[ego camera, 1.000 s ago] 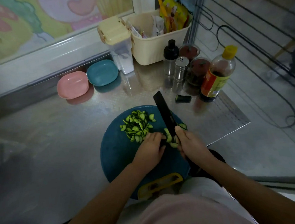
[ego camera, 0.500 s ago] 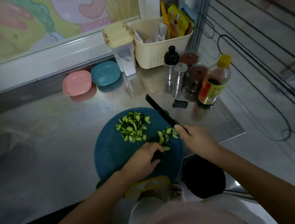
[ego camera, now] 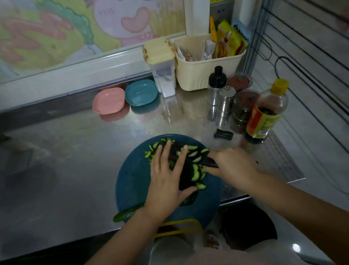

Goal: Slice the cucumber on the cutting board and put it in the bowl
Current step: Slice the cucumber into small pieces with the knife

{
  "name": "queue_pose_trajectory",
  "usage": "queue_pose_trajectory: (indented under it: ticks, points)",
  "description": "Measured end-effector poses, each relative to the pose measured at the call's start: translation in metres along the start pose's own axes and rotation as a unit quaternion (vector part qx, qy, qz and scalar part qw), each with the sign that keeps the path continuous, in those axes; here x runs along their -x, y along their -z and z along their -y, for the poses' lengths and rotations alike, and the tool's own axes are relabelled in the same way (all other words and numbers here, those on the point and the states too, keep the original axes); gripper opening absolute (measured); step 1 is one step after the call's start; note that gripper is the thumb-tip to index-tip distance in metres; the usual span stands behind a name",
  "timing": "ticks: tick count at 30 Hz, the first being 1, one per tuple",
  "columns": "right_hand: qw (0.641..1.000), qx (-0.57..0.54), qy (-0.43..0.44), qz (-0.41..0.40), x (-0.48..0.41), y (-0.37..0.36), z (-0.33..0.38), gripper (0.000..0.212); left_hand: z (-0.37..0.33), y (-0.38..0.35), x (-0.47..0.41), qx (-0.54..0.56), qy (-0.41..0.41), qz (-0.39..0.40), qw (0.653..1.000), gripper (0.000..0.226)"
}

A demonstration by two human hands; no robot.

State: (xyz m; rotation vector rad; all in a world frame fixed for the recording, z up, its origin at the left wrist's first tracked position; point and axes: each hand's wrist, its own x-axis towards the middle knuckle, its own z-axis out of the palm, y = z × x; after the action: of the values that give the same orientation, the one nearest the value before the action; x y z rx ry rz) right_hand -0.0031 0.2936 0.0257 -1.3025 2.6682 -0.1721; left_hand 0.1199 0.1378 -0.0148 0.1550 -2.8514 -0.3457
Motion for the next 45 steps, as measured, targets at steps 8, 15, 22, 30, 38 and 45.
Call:
queue_pose_trajectory:
  ticks: [8, 15, 22, 30, 38, 45]
  points:
    - [0.995, 0.072, 0.068, 0.014, -0.013, 0.005, 0.025, 0.038, -0.013, -0.024, -0.012, -0.109, 0.013, 0.045, 0.993, 0.13]
    - [0.995, 0.073, 0.073, -0.002, -0.02, 0.004, 0.033, 0.037, 0.004, -0.029, -0.015, -0.098, 0.026, 0.033, 0.994, 0.111]
    - [0.996, 0.06, 0.07, 0.013, -0.025, 0.0, 0.038, 0.032, 0.029, -0.034, -0.009, -0.105, 0.056, 0.029, 0.993, 0.107]
    - [0.997, 0.049, 0.06, 0.015, -0.015, 0.001, 0.035, 0.033, 0.053, -0.036, -0.001, -0.088, 0.094, 0.036, 0.991, 0.085]
    - [0.998, 0.049, 0.039, 0.014, 0.002, 0.006, 0.0, 0.036, 0.072, -0.04, 0.005, -0.083, 0.113, 0.055, 0.989, 0.078]
    - [0.987, -0.144, -0.066, 0.02, 0.023, 0.021, -0.039, 0.024, 0.079, -0.031, 0.011, 0.019, 0.119, -0.022, 0.992, 0.053]
